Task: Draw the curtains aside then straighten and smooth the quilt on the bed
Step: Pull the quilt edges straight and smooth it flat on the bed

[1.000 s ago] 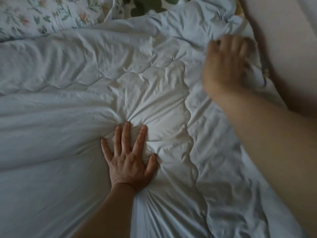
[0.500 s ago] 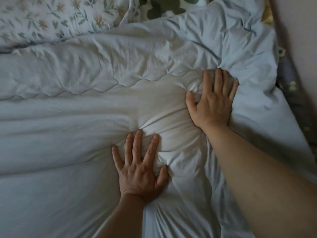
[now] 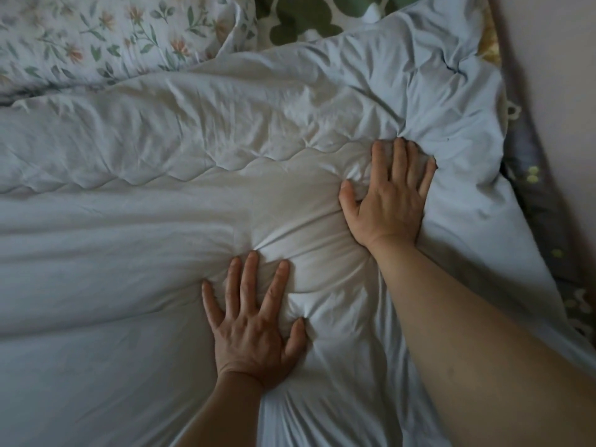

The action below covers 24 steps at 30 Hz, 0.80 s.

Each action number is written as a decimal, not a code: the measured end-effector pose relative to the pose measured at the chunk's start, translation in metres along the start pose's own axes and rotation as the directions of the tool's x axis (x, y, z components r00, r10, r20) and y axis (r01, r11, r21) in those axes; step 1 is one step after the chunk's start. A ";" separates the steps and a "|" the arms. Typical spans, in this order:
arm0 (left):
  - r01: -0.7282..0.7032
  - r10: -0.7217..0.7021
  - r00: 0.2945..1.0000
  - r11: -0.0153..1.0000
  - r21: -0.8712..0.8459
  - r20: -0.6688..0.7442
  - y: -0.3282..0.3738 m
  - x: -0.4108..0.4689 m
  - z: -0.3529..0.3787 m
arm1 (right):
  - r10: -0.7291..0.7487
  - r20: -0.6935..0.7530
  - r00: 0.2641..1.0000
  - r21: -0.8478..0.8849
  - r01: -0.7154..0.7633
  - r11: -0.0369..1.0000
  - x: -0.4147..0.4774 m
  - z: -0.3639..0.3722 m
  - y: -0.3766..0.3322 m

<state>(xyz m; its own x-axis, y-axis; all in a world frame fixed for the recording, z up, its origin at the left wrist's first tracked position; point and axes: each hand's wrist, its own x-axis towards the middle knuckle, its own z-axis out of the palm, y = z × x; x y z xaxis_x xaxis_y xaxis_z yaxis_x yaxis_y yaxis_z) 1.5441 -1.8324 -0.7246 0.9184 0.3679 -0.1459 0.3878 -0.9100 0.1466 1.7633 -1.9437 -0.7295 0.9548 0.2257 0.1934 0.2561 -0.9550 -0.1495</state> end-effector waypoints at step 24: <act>-0.045 0.043 0.998 0.998 -0.040 -0.054 -0.001 -0.002 0.003 | 0.023 0.015 1.000 -0.012 -0.023 1.000 -0.009 0.007 -0.029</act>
<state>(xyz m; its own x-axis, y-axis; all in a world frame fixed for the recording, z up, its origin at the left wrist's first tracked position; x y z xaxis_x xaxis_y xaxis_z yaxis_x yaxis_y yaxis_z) 1.5417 -1.8326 -0.7271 0.9372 0.3380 -0.0866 0.3486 -0.9174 0.1922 1.7480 -1.9171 -0.7334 0.9626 0.2067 0.1753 0.2326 -0.9621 -0.1423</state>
